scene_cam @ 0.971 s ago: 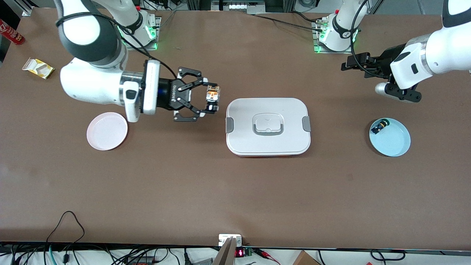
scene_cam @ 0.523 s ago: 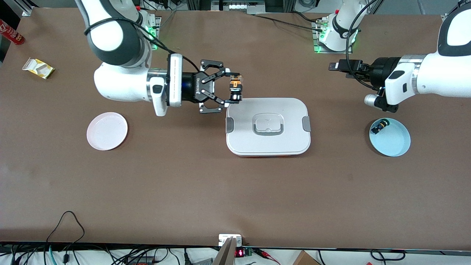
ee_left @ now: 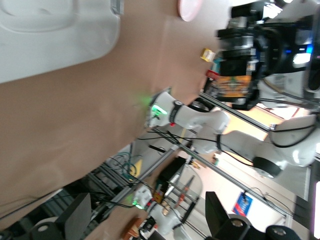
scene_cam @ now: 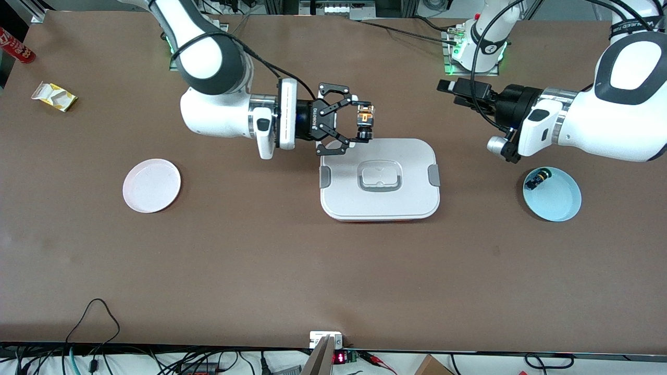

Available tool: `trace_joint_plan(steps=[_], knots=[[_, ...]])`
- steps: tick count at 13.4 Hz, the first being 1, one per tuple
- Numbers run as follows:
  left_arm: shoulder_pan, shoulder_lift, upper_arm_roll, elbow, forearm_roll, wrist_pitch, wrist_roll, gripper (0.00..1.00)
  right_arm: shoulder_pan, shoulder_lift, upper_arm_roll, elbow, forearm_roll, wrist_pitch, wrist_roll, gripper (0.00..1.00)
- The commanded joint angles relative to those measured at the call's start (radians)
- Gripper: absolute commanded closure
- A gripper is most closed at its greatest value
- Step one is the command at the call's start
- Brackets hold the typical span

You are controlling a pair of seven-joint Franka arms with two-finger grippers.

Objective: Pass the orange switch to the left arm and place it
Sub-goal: 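Carry the switch above the box while the left gripper reaches it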

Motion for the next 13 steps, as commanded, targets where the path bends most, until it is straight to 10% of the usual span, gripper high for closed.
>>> trace_joint_plan(steps=[1, 13], knots=[[0.009, 0.006, -0.010, -0.069, -0.176, 0.056, 0.011, 0.00, 0.036, 0.019, -0.010, 0.030, 0.033, 0.038, -0.015, 0.73], [-0.002, 0.006, -0.130, -0.148, -0.308, 0.344, 0.017, 0.07, 0.069, 0.033, -0.010, 0.051, 0.102, 0.039, -0.018, 0.72]])
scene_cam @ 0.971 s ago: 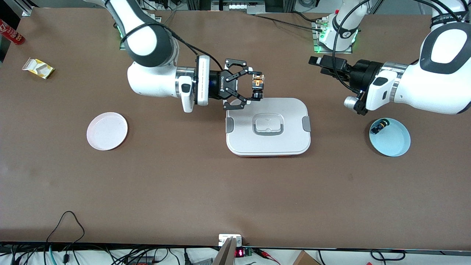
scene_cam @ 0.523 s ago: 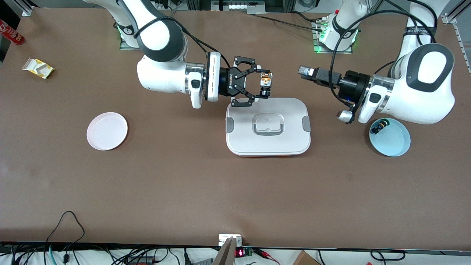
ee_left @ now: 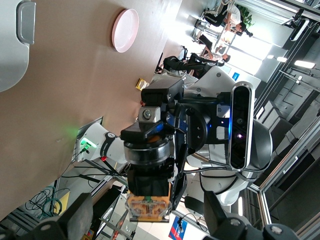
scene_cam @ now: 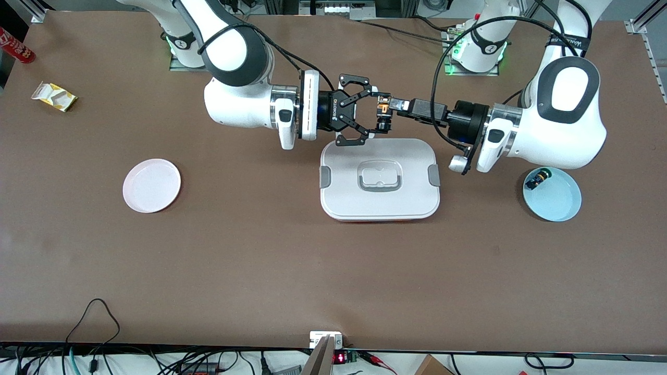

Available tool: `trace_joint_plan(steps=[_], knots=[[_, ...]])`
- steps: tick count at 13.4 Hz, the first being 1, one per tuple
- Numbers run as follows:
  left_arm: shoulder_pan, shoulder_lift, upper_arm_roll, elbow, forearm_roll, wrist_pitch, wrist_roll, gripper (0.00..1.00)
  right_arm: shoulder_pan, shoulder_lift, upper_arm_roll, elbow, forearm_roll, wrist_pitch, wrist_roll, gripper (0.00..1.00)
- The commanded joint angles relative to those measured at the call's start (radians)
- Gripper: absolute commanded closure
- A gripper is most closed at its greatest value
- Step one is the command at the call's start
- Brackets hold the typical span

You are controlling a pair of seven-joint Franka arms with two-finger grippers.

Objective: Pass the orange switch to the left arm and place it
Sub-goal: 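Carry the switch above the box while the left gripper reaches it, then grasp the orange switch with the left gripper above the white box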

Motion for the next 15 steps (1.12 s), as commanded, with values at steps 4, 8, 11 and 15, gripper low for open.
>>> trace_joint_plan(steps=[4, 8, 11, 15], knots=[[0.001, -0.008, 0.002, -0.017, -0.031, 0.025, 0.012, 0.28, 0.015, 0.014, -0.010, 0.024, 0.027, 0.013, -0.018, 0.72], [-0.010, -0.008, 0.001, -0.017, -0.031, 0.030, 0.014, 0.35, 0.015, 0.012, -0.013, 0.024, 0.029, 0.013, -0.016, 0.72], [-0.015, -0.008, 0.001, -0.017, -0.031, 0.031, 0.014, 0.39, 0.015, 0.012, -0.015, 0.024, 0.027, 0.013, -0.018, 0.72], [-0.015, 0.006, 0.001, -0.017, -0.031, 0.047, 0.049, 0.42, 0.015, 0.010, -0.016, 0.024, 0.029, 0.013, -0.016, 0.72]])
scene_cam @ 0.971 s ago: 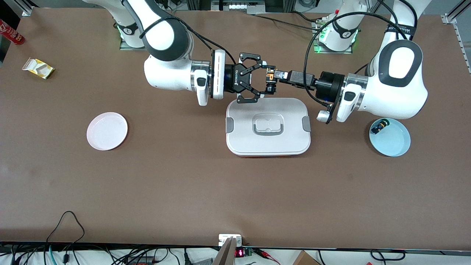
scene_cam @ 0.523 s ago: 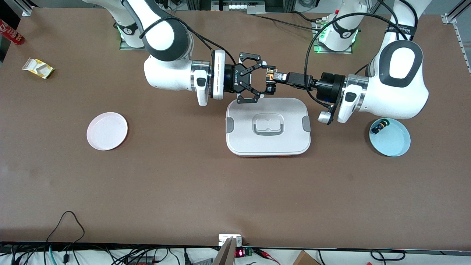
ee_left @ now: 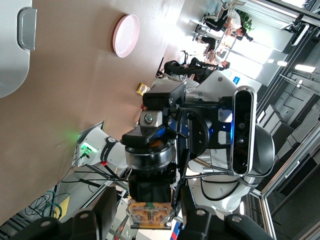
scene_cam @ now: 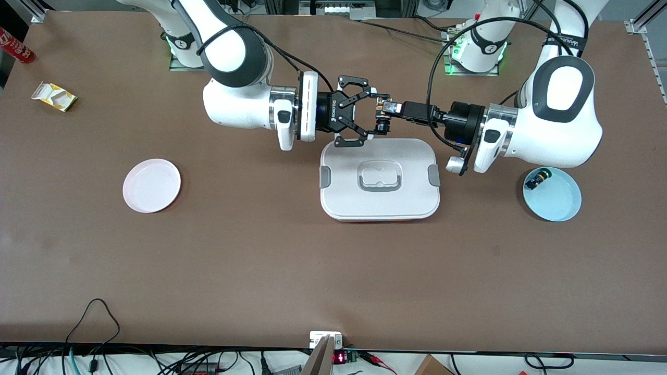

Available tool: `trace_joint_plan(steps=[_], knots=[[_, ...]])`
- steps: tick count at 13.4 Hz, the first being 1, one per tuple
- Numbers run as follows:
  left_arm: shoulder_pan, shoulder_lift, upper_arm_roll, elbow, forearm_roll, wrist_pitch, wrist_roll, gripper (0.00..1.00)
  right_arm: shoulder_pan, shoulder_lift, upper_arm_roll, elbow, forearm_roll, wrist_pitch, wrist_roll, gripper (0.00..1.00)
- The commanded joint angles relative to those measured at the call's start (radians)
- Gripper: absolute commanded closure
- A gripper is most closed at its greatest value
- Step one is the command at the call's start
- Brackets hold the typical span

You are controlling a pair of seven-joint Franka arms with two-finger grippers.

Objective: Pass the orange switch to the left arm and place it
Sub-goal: 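Grasp the orange switch with the left gripper above the white box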

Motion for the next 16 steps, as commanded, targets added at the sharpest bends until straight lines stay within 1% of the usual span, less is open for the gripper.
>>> trace_joint_plan(steps=[1, 2, 5, 8, 11, 15, 16], knots=[[-0.004, 0.010, 0.001, -0.014, -0.033, 0.016, 0.053, 0.45, 0.015, 0.009, -0.012, 0.023, 0.028, 0.013, -0.016, 0.72], [-0.004, 0.011, 0.001, -0.014, -0.033, 0.018, 0.055, 0.49, 0.015, 0.007, -0.012, 0.023, 0.028, 0.013, -0.015, 0.72], [-0.004, 0.008, -0.009, -0.014, -0.033, 0.013, 0.055, 0.52, 0.015, 0.007, -0.012, 0.023, 0.028, 0.013, -0.016, 0.72], [-0.004, 0.007, -0.014, -0.011, -0.033, 0.014, 0.053, 0.61, 0.015, 0.007, -0.013, 0.023, 0.026, 0.013, -0.016, 0.72], [-0.004, 0.007, -0.014, -0.005, -0.033, 0.013, 0.053, 0.69, 0.015, 0.006, -0.013, 0.023, 0.028, 0.013, -0.016, 0.71], [-0.003, 0.007, -0.013, -0.003, -0.031, 0.013, 0.053, 0.69, 0.015, 0.006, -0.013, 0.023, 0.028, 0.013, -0.016, 0.70], [-0.003, 0.007, -0.013, -0.003, -0.031, 0.011, 0.053, 0.69, 0.015, 0.002, -0.013, 0.023, 0.029, 0.013, -0.002, 0.55]])
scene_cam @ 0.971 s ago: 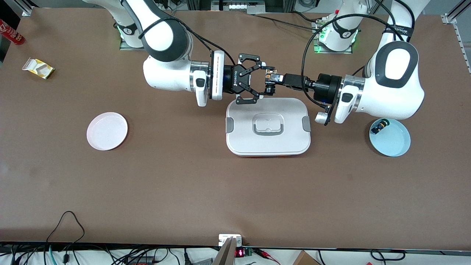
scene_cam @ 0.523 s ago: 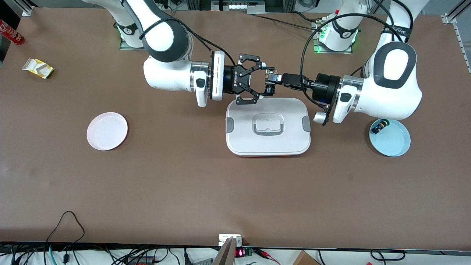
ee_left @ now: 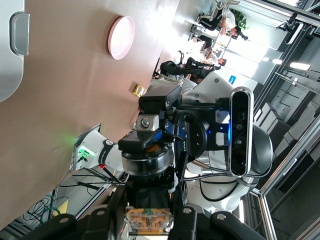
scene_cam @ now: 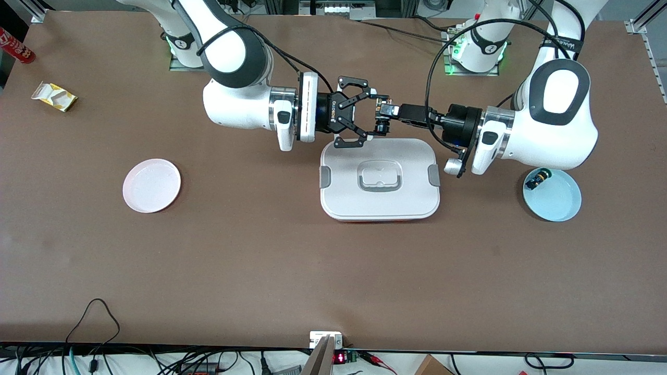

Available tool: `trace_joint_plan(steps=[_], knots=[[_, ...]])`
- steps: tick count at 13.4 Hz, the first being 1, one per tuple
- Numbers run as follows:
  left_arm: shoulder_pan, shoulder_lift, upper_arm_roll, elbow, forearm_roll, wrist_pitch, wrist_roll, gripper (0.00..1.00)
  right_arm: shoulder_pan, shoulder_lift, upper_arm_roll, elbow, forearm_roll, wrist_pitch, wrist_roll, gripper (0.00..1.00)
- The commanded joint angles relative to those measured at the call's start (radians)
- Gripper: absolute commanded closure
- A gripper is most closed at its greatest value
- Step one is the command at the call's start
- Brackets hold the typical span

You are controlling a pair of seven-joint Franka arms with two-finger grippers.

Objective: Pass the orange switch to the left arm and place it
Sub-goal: 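Grasp the orange switch with the left gripper above the white box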

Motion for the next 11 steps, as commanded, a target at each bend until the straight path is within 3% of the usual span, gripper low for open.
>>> trace_joint_plan(steps=[1, 8, 11], knots=[[-0.001, -0.004, -0.006, -0.002, -0.016, 0.003, 0.025, 0.69, 0.014, -0.001, -0.011, 0.021, 0.031, 0.011, 0.002, 0.01], [0.009, -0.007, -0.004, 0.004, 0.002, -0.018, 0.030, 0.69, 0.014, -0.005, -0.011, 0.018, 0.035, 0.026, 0.007, 0.00], [0.009, -0.004, -0.004, 0.056, 0.163, -0.021, 0.085, 0.69, 0.013, -0.004, -0.011, 0.018, 0.034, 0.026, 0.006, 0.00]])
